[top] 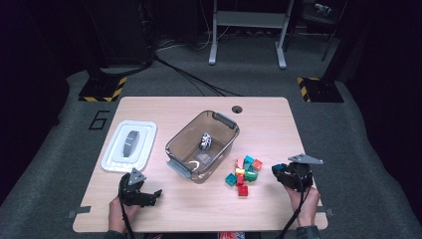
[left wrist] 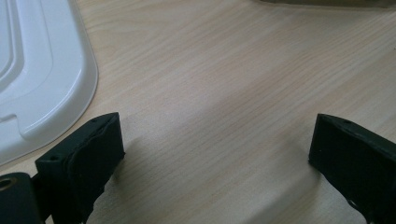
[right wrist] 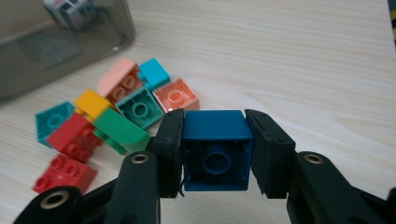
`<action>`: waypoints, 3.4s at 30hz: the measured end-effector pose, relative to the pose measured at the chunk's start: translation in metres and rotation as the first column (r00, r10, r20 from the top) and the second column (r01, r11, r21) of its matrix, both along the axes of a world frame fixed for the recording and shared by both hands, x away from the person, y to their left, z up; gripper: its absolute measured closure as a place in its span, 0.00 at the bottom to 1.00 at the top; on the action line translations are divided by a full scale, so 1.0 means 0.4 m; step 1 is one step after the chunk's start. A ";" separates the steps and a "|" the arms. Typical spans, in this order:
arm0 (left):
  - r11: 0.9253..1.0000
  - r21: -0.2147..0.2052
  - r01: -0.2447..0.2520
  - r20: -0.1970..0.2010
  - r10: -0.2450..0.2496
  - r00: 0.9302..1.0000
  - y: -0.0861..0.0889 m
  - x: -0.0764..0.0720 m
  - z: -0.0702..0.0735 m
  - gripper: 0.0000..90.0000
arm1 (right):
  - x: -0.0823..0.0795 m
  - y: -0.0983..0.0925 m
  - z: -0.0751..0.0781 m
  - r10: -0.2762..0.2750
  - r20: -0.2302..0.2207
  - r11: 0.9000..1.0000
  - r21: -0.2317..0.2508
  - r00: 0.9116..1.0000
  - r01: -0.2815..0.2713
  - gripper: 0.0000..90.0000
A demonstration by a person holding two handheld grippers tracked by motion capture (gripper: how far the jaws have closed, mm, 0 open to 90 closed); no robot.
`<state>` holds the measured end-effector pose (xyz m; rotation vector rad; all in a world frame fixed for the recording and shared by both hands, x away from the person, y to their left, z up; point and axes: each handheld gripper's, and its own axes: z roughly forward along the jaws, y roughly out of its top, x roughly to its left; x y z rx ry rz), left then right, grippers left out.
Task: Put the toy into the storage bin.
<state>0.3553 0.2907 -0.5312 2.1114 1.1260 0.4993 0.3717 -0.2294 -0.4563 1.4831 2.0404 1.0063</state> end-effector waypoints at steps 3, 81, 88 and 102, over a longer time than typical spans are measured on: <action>1.000 0.000 0.000 0.000 0.000 1.000 0.000 0.000 0.000 0.03 | 0.011 0.009 0.015 0.019 0.006 1.000 0.023 1.000 -0.020 0.65; 1.000 0.001 -0.002 0.005 0.002 1.000 -0.001 0.000 0.000 0.04 | 0.233 0.280 0.264 0.314 0.104 0.949 -0.019 0.944 -0.314 0.65; 1.000 0.001 -0.001 0.004 0.001 1.000 -0.001 0.000 0.000 0.04 | 0.267 0.317 0.249 0.338 0.085 0.941 -0.021 0.937 -0.337 0.65; 1.000 0.001 -0.001 0.008 0.001 1.000 -0.002 -0.001 0.000 0.04 | 0.309 0.381 0.194 0.391 -0.003 0.918 -0.078 0.920 -0.390 0.65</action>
